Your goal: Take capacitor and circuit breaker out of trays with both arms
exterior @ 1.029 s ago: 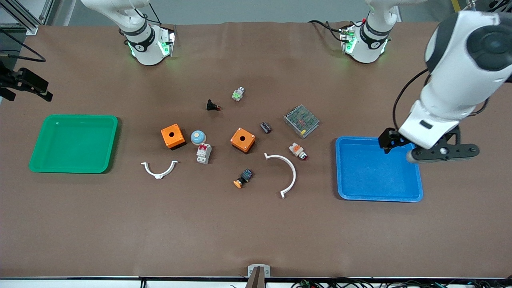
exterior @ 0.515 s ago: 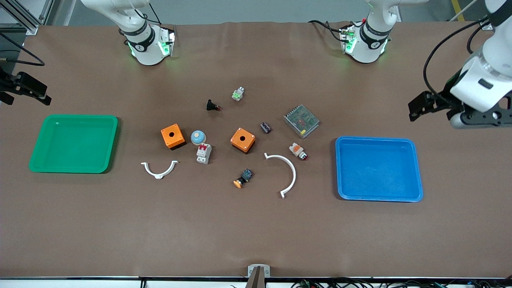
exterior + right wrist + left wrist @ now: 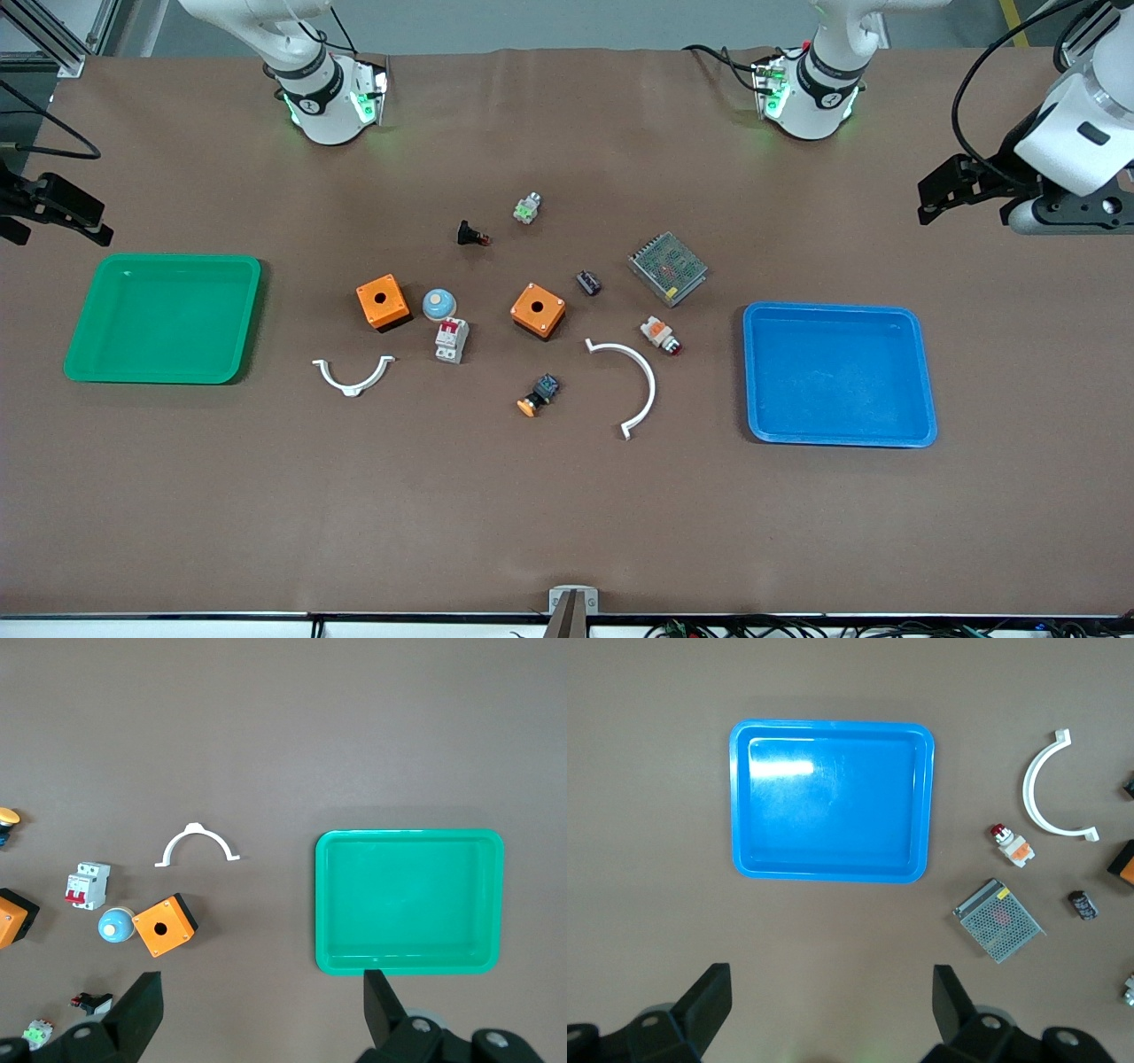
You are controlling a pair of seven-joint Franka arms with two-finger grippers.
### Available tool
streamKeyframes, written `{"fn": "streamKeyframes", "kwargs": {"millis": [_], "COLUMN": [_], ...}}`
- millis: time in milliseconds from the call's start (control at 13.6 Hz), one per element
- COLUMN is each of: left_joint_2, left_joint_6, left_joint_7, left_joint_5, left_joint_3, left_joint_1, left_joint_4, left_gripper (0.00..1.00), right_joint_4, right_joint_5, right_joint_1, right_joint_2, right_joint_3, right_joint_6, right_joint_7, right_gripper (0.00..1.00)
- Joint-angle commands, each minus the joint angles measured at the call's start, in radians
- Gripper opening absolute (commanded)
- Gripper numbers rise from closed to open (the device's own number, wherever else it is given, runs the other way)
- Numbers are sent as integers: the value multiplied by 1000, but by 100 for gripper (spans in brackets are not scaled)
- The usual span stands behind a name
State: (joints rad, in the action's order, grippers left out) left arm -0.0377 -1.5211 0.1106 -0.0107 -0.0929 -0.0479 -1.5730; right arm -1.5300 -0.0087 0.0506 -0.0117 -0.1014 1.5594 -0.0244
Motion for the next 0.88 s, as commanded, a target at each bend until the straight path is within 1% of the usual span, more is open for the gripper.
{"fn": "streamKeyframes", "kwargs": {"millis": [0, 294, 662, 809], "left_joint_2": [-37, -31, -14, -13], "left_joint_6": [-8, -1, -1, 5], "left_joint_7": [-23, 18, 9, 7], "left_joint_5": [-8, -5, 0, 27], "left_joint_3": [18, 9, 16, 18], "left_joint_1": [-20, -20, -18, -17], "left_joint_4": [-39, -27, 2, 4], "left_gripper": [100, 100, 100, 100], "right_joint_4": [27, 27, 28, 27], "right_joint_5": [-19, -23, -16, -14], "right_joint_1": [-15, -14, -29, -29], "right_joint_2": [18, 19, 33, 35], "right_joint_3": [12, 12, 11, 11], "right_joint_6": [-4, -4, 30, 30], "right_joint_7": [1, 1, 3, 3], "right_gripper": [100, 100, 100, 100]}}
